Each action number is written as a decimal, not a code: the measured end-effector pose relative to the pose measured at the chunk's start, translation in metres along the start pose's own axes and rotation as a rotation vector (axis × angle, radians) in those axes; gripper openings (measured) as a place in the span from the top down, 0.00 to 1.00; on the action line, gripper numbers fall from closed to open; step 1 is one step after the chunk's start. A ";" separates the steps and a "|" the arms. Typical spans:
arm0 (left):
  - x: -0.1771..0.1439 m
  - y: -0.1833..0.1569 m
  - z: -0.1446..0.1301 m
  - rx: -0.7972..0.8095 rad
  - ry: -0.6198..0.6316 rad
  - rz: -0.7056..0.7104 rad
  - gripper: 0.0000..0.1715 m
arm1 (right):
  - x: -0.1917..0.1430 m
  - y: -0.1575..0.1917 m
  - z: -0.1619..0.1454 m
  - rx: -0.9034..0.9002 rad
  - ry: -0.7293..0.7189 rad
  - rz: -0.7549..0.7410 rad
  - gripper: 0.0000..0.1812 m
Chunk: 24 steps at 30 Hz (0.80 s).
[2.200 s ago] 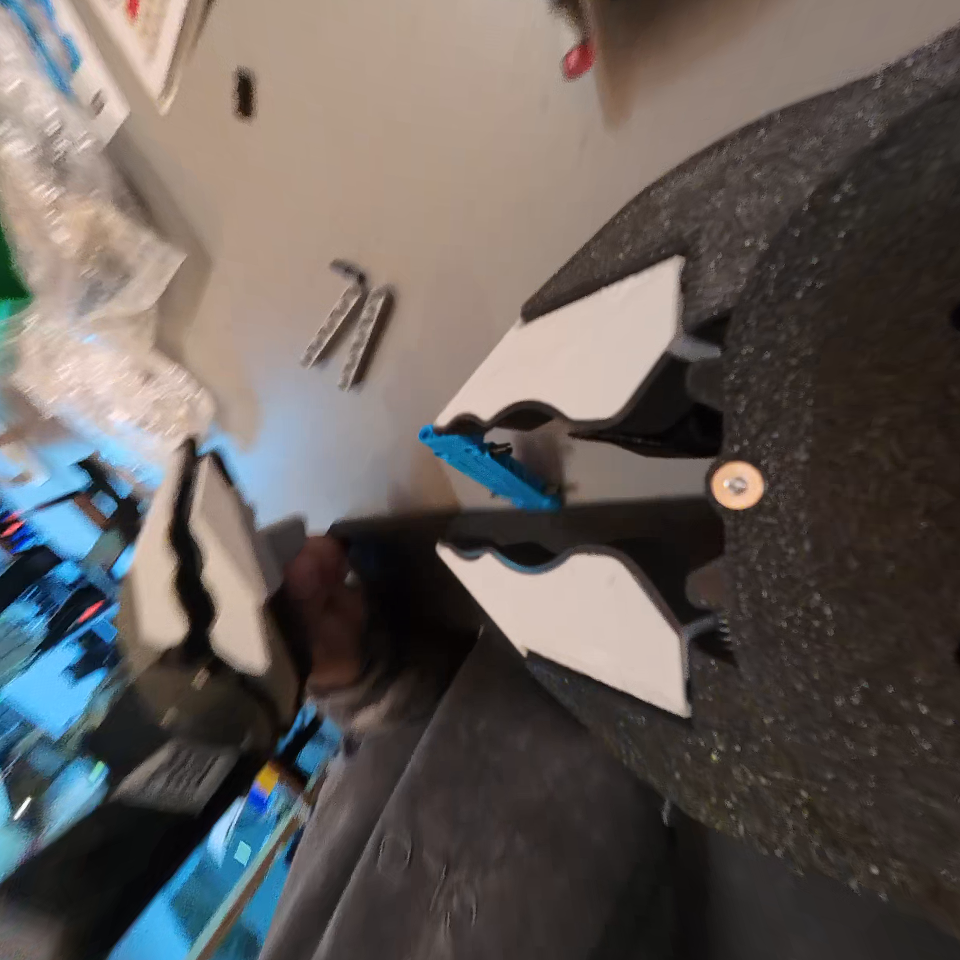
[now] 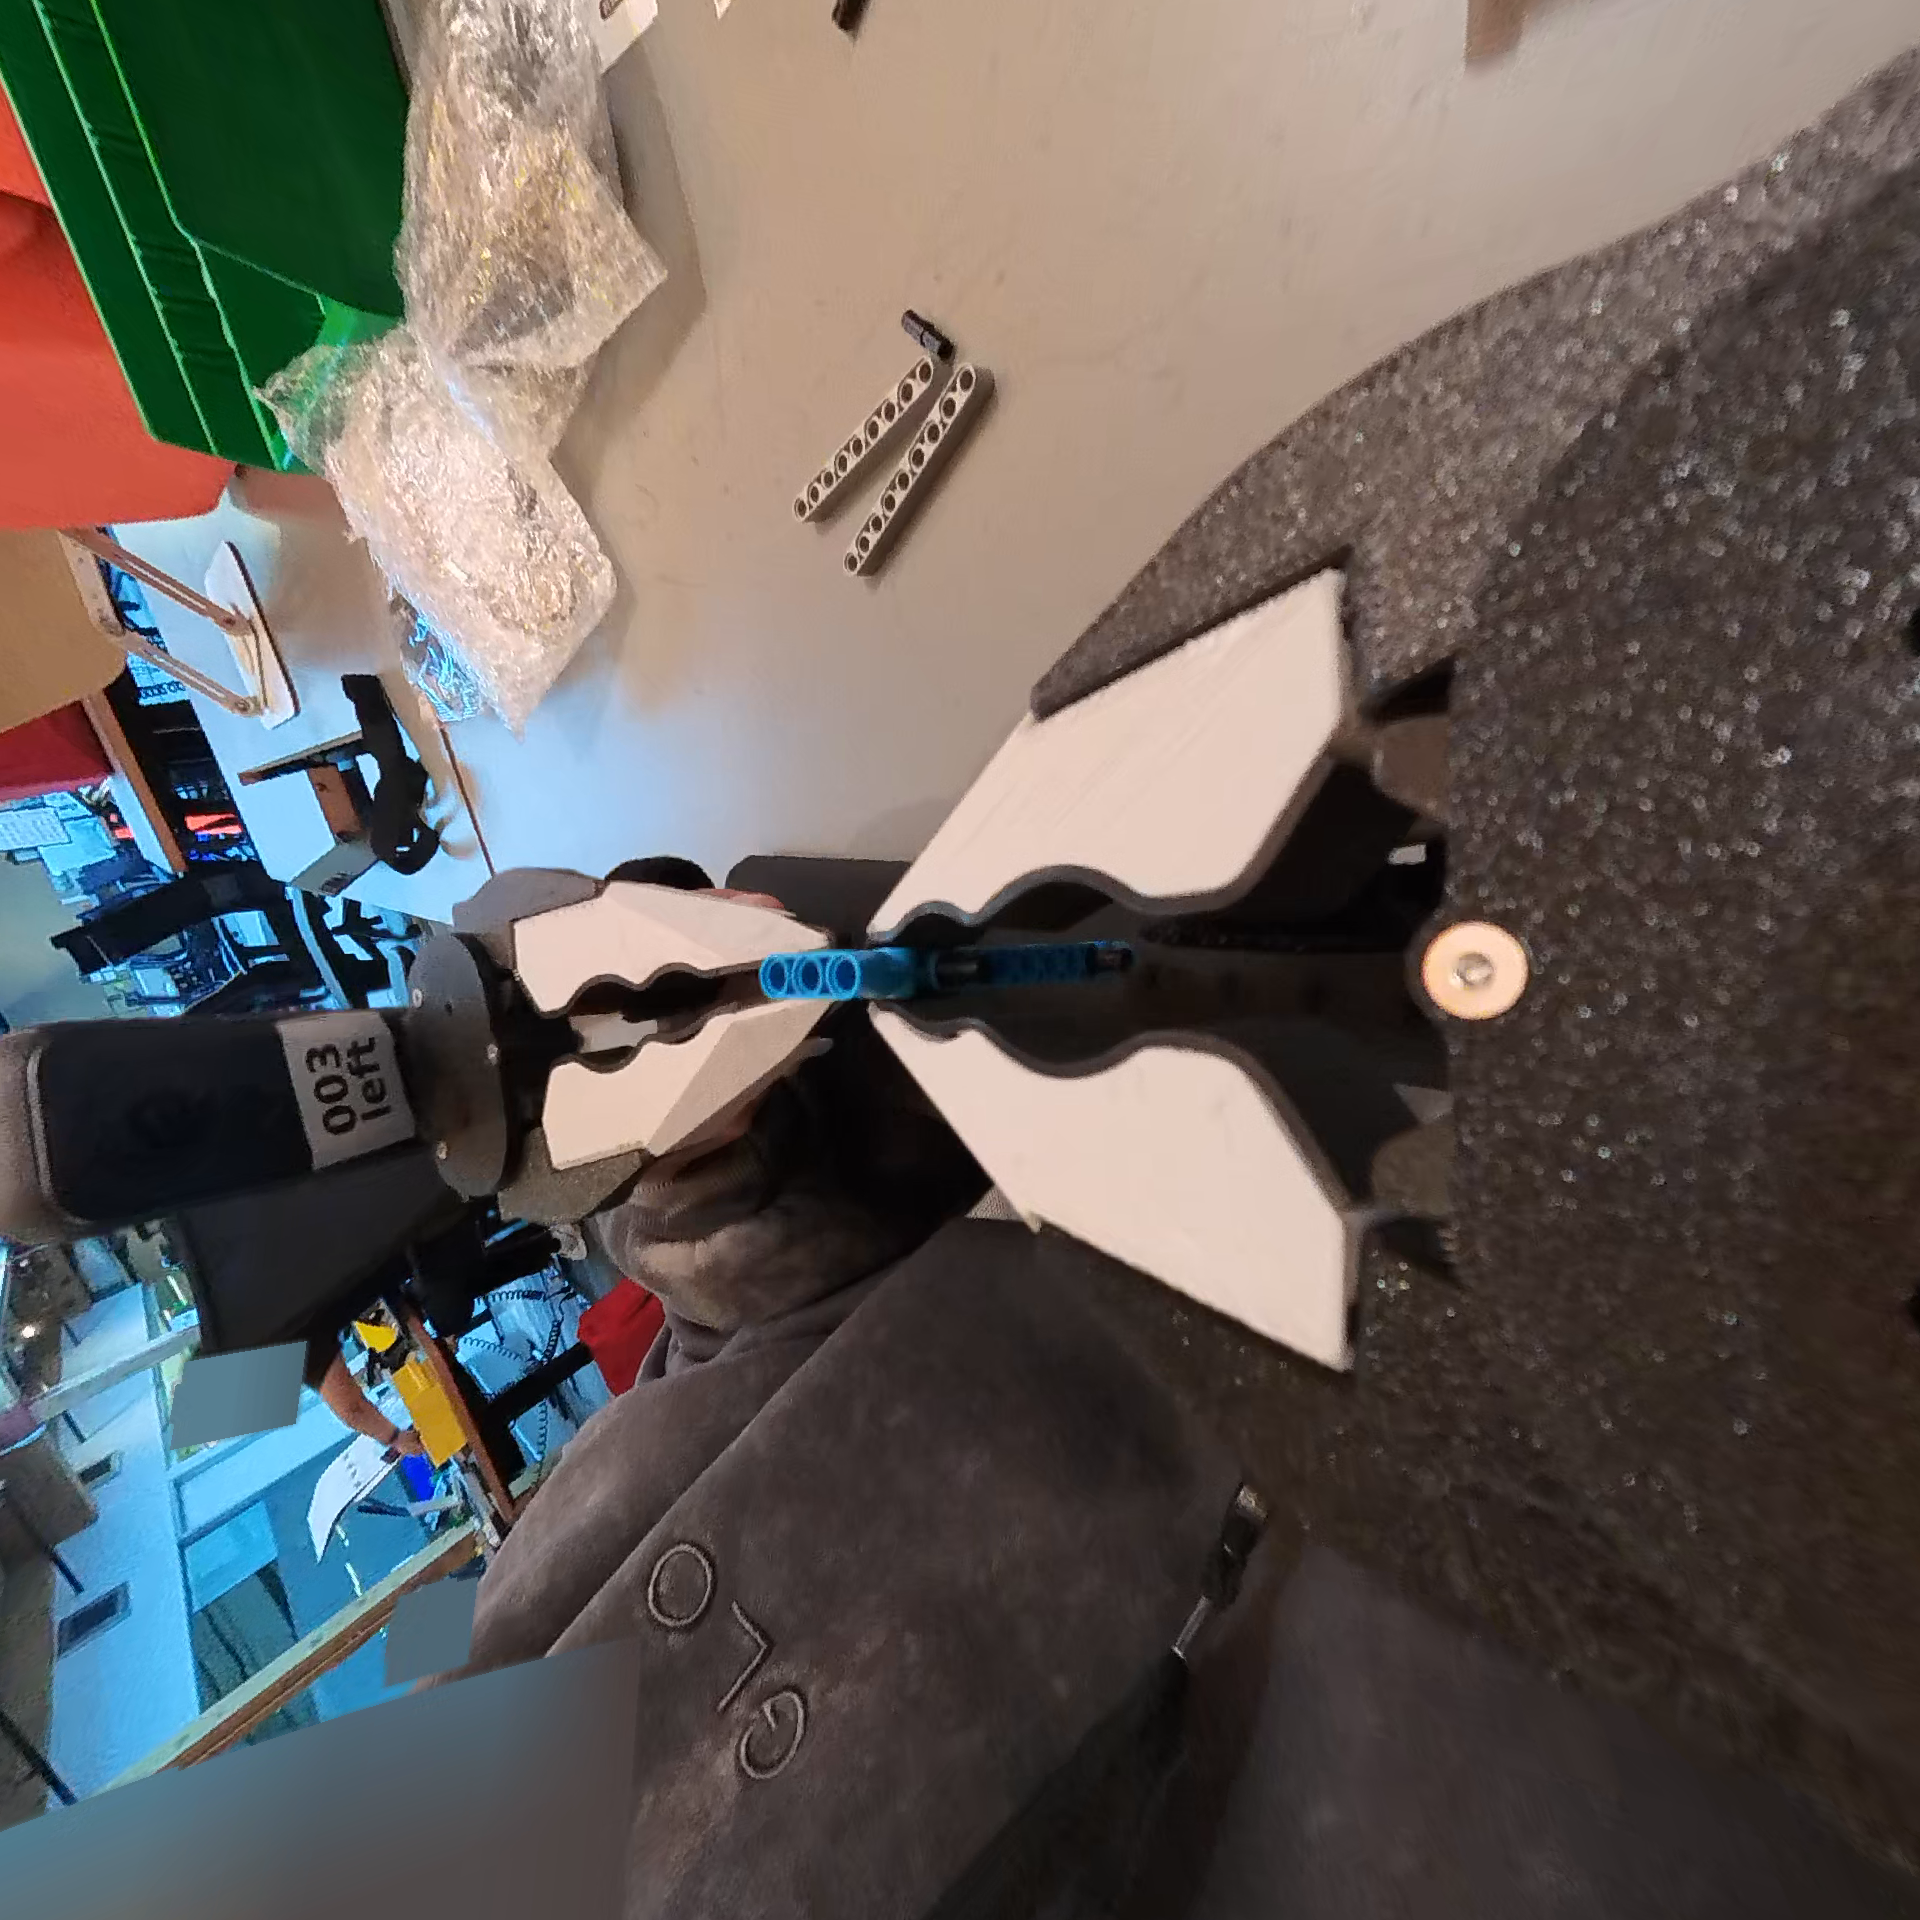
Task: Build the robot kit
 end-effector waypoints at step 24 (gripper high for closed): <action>0.006 -0.004 -0.006 0.006 0.038 -0.028 0.99 | 0.005 -0.001 -0.008 -0.059 0.046 -0.018 0.97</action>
Point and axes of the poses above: each gripper's, where its closed fingertips meet, x out along the fingers, z out of its top, y = z × x across the jaws, the point moved 1 cm from there along -x, back along the fingers, and after that the axes turned 5 degrees about x, right-handed, at the moved point
